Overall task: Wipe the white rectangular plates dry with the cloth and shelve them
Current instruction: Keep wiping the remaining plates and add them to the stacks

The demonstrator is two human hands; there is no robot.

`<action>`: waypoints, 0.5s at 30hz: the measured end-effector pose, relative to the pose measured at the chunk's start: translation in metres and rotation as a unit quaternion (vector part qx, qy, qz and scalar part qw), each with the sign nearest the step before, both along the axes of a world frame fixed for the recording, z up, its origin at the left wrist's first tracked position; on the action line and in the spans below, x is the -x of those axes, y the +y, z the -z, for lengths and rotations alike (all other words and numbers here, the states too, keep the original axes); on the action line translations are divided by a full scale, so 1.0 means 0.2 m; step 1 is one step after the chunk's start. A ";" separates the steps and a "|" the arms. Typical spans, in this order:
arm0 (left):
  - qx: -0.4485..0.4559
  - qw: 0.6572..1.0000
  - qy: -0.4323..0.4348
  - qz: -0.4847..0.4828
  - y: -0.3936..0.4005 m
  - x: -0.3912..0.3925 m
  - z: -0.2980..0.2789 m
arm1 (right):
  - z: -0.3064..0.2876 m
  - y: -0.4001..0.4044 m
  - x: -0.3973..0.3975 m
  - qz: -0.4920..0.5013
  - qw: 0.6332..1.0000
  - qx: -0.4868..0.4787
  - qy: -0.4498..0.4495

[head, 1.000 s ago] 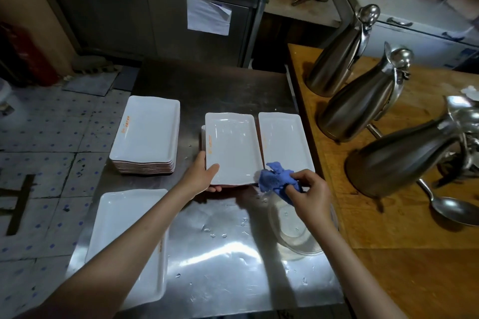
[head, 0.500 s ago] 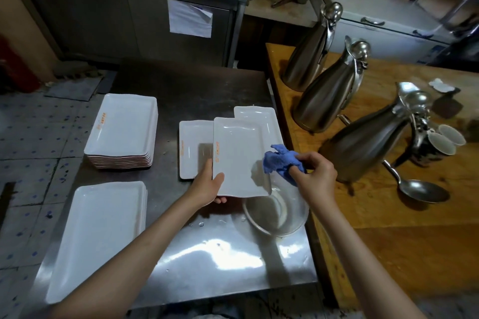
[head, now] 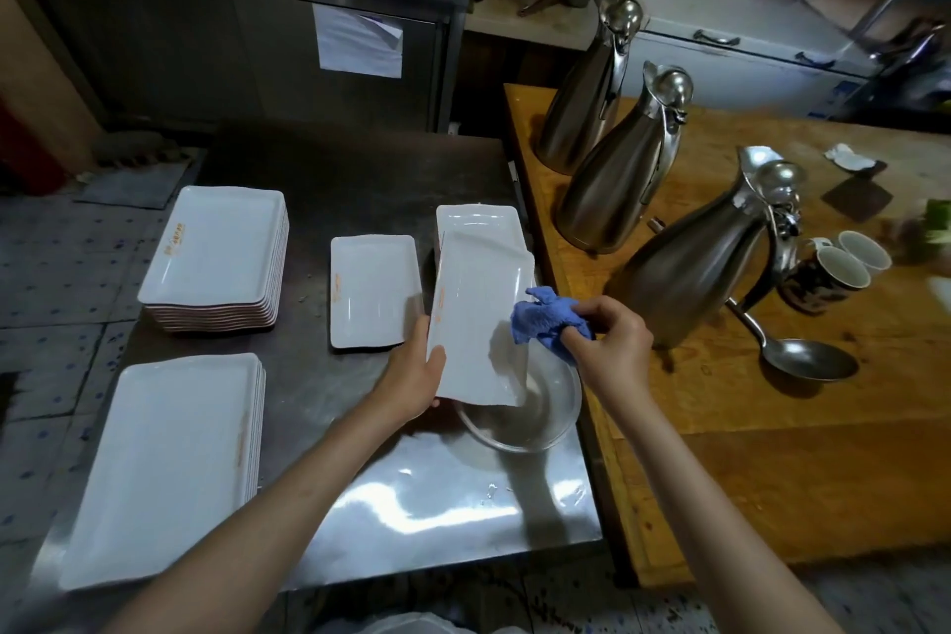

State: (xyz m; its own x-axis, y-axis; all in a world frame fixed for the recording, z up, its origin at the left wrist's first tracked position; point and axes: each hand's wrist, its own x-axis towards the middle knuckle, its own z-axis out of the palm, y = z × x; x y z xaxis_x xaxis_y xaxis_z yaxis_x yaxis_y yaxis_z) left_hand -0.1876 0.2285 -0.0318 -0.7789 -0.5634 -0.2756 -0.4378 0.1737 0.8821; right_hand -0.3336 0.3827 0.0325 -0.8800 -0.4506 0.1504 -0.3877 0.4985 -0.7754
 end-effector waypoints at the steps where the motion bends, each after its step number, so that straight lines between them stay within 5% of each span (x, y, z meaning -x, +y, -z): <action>1: 0.019 1.000 -0.002 0.005 0.00 0.00 0.00 | 0.00 0.01 0.00 0.002 1.000 -0.001 -0.002; 15: 0.326 0.940 -0.088 0.055 0.04 0.06 -0.03 | 0.02 0.05 0.02 0.008 1.000 0.012 -0.012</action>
